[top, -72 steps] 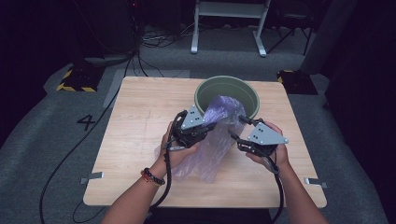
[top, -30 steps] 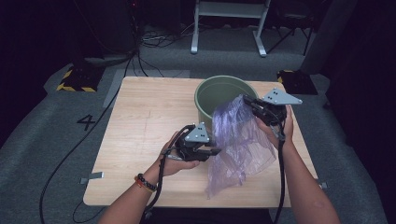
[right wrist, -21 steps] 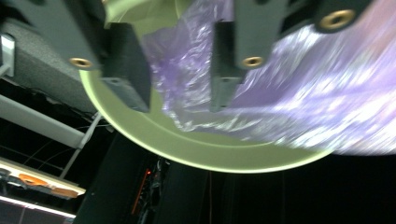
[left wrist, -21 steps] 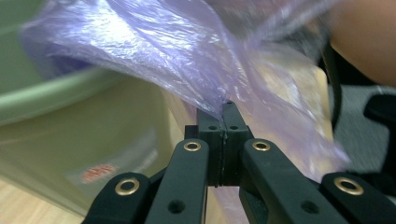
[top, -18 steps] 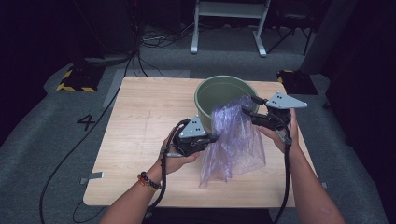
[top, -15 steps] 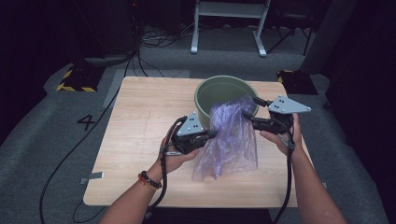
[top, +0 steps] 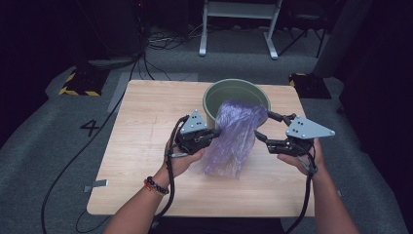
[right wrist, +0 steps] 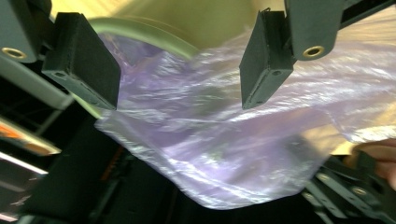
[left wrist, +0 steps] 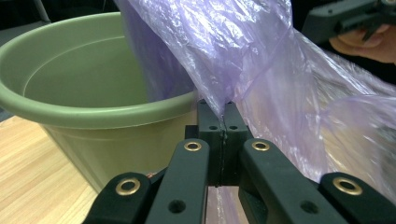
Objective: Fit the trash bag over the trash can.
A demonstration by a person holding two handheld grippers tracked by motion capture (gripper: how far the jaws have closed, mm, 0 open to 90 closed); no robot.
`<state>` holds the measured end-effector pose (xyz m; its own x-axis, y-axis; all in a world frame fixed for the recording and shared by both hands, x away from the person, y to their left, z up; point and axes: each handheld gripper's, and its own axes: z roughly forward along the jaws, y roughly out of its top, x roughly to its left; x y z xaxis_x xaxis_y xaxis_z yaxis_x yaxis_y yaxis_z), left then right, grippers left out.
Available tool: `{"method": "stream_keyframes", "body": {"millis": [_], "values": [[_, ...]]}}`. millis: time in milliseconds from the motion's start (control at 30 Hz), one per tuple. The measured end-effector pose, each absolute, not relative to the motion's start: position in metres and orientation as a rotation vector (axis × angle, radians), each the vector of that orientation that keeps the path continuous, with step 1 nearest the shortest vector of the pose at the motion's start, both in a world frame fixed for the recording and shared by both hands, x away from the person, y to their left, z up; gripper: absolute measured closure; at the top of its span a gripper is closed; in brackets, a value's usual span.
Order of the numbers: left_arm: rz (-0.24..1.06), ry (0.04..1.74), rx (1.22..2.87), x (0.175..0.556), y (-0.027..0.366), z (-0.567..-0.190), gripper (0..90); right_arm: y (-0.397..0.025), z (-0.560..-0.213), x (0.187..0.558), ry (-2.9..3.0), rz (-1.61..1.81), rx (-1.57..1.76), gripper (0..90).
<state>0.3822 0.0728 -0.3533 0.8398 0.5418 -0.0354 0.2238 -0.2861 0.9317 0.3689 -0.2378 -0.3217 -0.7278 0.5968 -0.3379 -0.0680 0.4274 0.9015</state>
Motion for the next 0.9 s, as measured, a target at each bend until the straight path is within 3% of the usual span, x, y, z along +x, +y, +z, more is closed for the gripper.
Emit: {"method": "stream_keyframes", "body": {"millis": [167, 333, 567, 633, 700, 800, 833, 900], "values": [[0.348, 0.59, 1.864, 0.384, 0.077, -0.353, 90.0, -0.249, -0.317, 0.369, 1.985, 1.304, 0.516, 29.5], [0.344, 0.601, 1.859, 0.385, 0.073, -0.353, 90.0, -0.242, -0.322, 0.357, 2.059, 1.39, 0.379, 41.8], [0.332, 0.614, 1.848, 0.39, 0.072, -0.352, 90.0, -0.229, -0.33, 0.352, 2.126, 1.406, 0.285, 31.6], [0.325, 0.616, 1.849, 0.392, 0.072, -0.352, 89.9, -0.223, -0.333, 0.356, 2.112, 1.355, 0.31, 32.9], [0.317, 0.621, 1.847, 0.394, 0.073, -0.353, 89.4, -0.221, -0.334, 0.357, 2.111, 1.343, 0.303, 37.9], [0.308, 0.629, 1.843, 0.397, 0.075, -0.354, 87.7, -0.216, -0.336, 0.359, 2.08, 1.276, 0.307, 59.5], [0.31, 0.629, 1.847, 0.398, 0.076, -0.354, 84.1, -0.215, -0.336, 0.36, 2.068, 1.285, 0.296, 71.0], [0.305, 0.634, 1.845, 0.399, 0.078, -0.355, 83.0, -0.215, -0.335, 0.362, 2.055, 1.282, 0.304, 75.5]]}}
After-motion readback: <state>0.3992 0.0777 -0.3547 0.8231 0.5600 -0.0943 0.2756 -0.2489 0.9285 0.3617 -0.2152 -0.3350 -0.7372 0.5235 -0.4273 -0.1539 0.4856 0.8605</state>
